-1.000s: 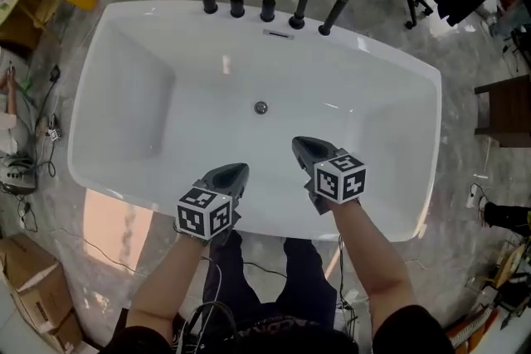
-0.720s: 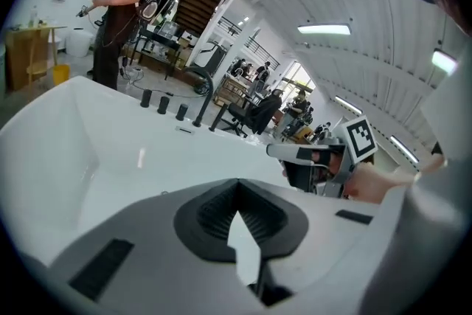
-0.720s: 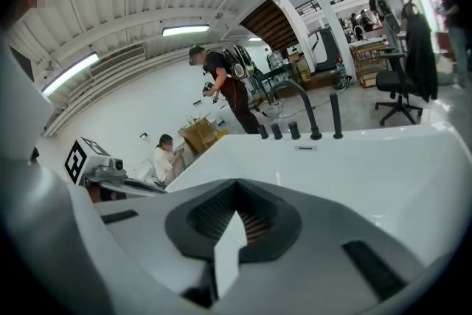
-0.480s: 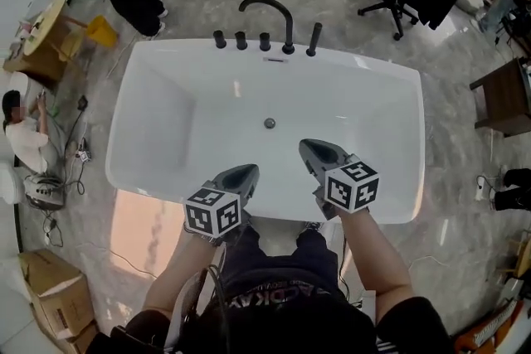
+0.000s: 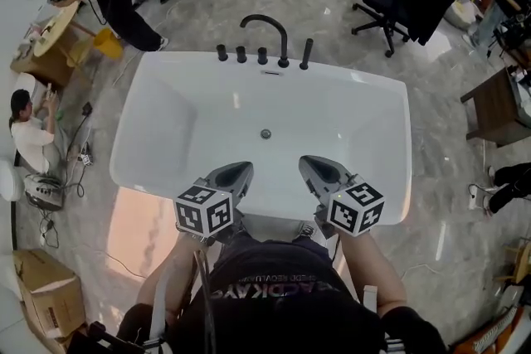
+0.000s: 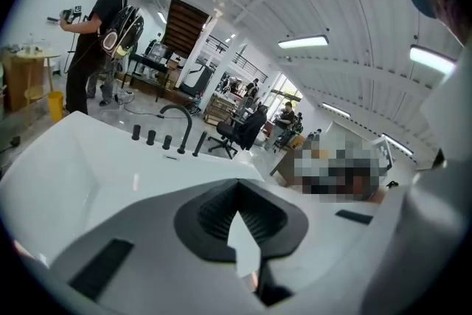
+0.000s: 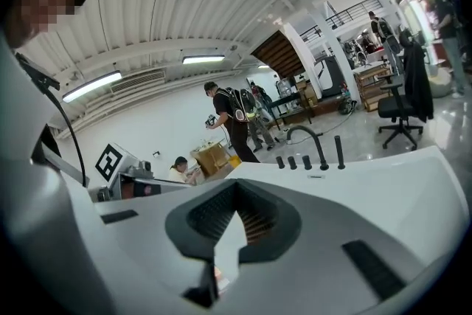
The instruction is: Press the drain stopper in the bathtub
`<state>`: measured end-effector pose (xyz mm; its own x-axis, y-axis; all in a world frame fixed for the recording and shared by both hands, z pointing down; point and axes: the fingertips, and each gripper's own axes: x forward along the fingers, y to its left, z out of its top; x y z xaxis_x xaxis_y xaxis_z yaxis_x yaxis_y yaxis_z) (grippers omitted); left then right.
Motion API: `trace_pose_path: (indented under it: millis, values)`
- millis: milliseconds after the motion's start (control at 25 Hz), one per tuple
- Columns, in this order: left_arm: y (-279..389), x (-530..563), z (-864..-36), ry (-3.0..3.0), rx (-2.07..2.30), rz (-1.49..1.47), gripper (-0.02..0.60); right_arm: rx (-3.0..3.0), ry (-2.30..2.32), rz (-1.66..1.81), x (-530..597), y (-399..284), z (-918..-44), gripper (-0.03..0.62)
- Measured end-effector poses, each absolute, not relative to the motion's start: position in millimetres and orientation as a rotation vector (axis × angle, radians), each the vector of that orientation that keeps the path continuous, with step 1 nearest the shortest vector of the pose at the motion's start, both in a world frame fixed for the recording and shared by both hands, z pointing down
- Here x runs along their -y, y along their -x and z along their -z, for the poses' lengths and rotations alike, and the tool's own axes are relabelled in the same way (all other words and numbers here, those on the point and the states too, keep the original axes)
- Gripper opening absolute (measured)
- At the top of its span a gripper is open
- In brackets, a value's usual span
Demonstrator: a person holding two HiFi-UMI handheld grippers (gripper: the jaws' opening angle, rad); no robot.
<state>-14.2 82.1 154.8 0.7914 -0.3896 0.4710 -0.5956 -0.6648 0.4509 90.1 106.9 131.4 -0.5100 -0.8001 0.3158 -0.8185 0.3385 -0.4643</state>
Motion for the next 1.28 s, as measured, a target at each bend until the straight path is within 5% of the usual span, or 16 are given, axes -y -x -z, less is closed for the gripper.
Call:
trace_pose_path:
  millis: [1280]
  values:
    - [-8.3,-113.9,-141.2,-2.373,0.629,-0.446,0.003,2.614,-1.489,-0.937,-157.5,-67.0,-112.2,0.012]
